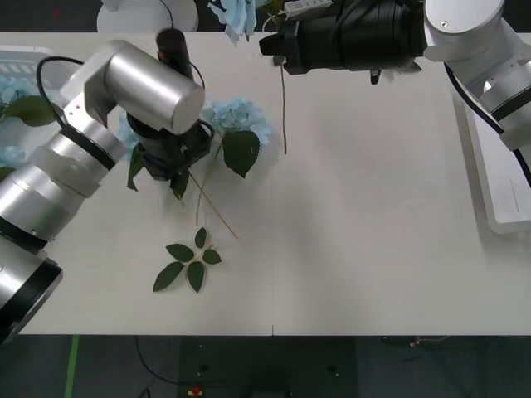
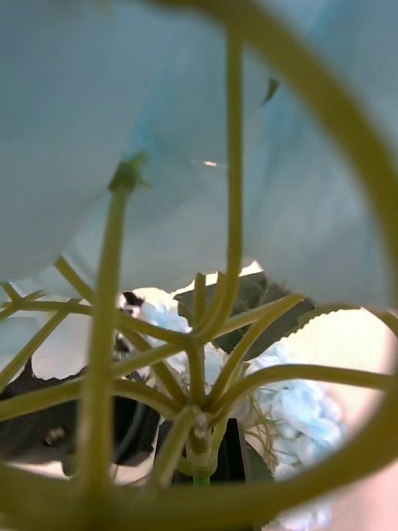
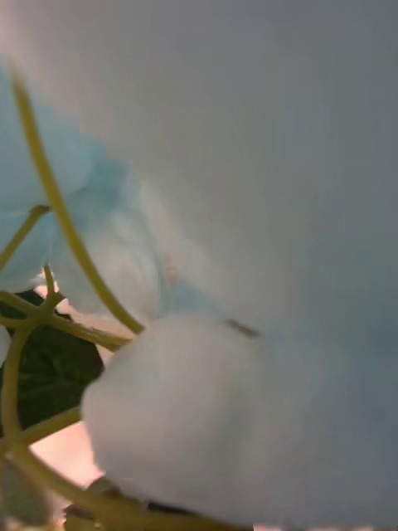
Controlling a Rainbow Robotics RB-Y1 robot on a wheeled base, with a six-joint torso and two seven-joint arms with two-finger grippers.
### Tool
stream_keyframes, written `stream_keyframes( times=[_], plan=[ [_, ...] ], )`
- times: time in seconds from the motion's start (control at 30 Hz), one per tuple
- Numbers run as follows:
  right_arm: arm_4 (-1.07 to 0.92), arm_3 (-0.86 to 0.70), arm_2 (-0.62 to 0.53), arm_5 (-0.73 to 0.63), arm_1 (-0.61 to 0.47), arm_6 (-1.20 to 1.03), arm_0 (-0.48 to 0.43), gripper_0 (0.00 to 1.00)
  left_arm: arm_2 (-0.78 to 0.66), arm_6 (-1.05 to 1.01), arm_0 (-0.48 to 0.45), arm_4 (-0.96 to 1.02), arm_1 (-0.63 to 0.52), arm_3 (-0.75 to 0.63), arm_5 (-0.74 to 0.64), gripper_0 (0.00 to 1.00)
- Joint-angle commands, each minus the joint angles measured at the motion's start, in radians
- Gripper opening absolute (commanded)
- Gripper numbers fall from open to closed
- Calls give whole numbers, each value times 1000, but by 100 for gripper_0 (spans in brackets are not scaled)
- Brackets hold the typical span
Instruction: Place the red flowers into the right box and the blue flowers into the left box. If a person shows an open palm, hand one flower to the person first, then continue sorting.
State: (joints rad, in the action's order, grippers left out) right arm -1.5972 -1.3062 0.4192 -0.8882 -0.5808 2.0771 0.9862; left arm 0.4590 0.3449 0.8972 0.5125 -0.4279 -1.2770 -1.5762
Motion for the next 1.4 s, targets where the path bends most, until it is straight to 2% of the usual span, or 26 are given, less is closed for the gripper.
stream_keyframes(
  times=[0.03,0.27,0.37,0.57,0.73,0.9,1.03,1.13,1.4],
  plan=[
    [0,-42,-11,17,50,54,58,0,-187,230,3,69,-135,-140,-128,0],
    [7,-51,-13,45,98,81,86,0,-390,571,3,138,-239,-226,-294,0],
    [7,-56,-13,60,121,87,95,0,-459,654,3,149,-258,-239,-341,0],
    [2,-65,-11,66,150,92,103,0,-497,793,3,141,-310,-248,-344,0],
    [-33,-64,-10,69,157,101,112,0,-510,947,-24,27,-361,-248,-344,0],
    [-56,-68,-10,69,157,110,112,0,-551,1123,-67,-180,-390,-246,-344,0],
    [-72,-68,-10,69,157,118,112,0,-554,1254,-121,-338,-420,-245,-283,0],
    [-79,-68,-10,69,156,123,112,0,-565,1296,-169,-381,-439,-239,-246,0],
    [-89,-68,-10,71,157,129,112,0,-632,1318,-353,-393,-485,-239,-91,1]
  ],
)
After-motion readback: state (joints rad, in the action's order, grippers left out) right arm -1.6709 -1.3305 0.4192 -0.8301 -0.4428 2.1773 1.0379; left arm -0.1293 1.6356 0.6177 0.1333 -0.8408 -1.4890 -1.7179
